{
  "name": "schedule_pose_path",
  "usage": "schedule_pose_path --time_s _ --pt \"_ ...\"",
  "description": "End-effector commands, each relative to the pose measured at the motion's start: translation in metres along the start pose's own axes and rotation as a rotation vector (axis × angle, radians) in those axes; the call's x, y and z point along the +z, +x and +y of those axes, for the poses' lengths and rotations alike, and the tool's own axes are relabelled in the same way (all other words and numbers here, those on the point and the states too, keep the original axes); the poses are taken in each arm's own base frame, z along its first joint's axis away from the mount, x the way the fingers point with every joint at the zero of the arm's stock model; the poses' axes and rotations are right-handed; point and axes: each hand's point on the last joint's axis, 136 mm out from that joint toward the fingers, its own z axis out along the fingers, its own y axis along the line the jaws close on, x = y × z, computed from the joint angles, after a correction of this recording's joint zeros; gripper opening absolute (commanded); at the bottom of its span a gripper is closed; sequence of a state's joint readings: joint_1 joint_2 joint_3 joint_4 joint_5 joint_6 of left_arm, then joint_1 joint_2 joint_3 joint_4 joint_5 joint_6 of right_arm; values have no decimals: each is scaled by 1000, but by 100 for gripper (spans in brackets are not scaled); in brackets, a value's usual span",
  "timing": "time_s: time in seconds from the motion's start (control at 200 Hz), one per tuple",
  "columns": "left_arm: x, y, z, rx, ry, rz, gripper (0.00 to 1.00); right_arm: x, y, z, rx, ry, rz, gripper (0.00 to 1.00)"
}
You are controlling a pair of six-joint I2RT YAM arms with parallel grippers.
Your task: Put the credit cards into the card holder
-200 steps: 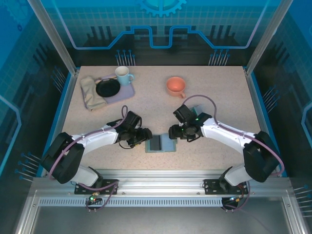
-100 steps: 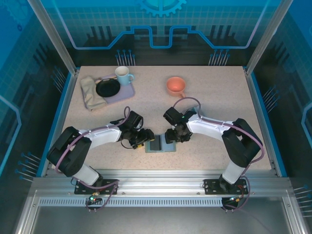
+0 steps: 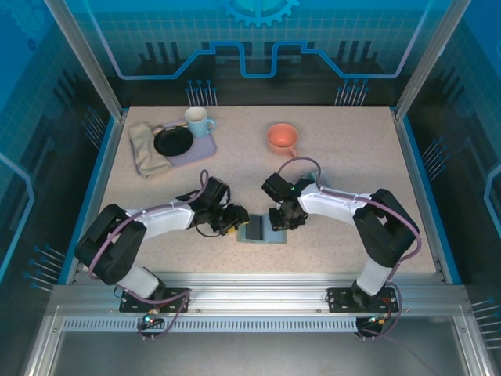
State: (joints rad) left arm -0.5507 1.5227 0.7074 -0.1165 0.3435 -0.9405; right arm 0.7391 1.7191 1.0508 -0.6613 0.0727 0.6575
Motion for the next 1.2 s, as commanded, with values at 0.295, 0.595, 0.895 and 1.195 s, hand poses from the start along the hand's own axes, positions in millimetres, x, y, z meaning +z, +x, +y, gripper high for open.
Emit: schedule_pose_path --time_s 0.295,0.595,0.895,1.195 --pt "-21 1 -52 61 206 4 40 -2 3 1 25 -33 -23 16" --pt "-15 16 -84 182 234 76 35 -11 -1 4 82 -144 -73 12" --pt "24 29 -90 174 189 138 42 -20 7 -26 310 -286 -147 13" --pt "51 42 -103 187 200 213 49 -25 12 -31 319 -339 -148 17"
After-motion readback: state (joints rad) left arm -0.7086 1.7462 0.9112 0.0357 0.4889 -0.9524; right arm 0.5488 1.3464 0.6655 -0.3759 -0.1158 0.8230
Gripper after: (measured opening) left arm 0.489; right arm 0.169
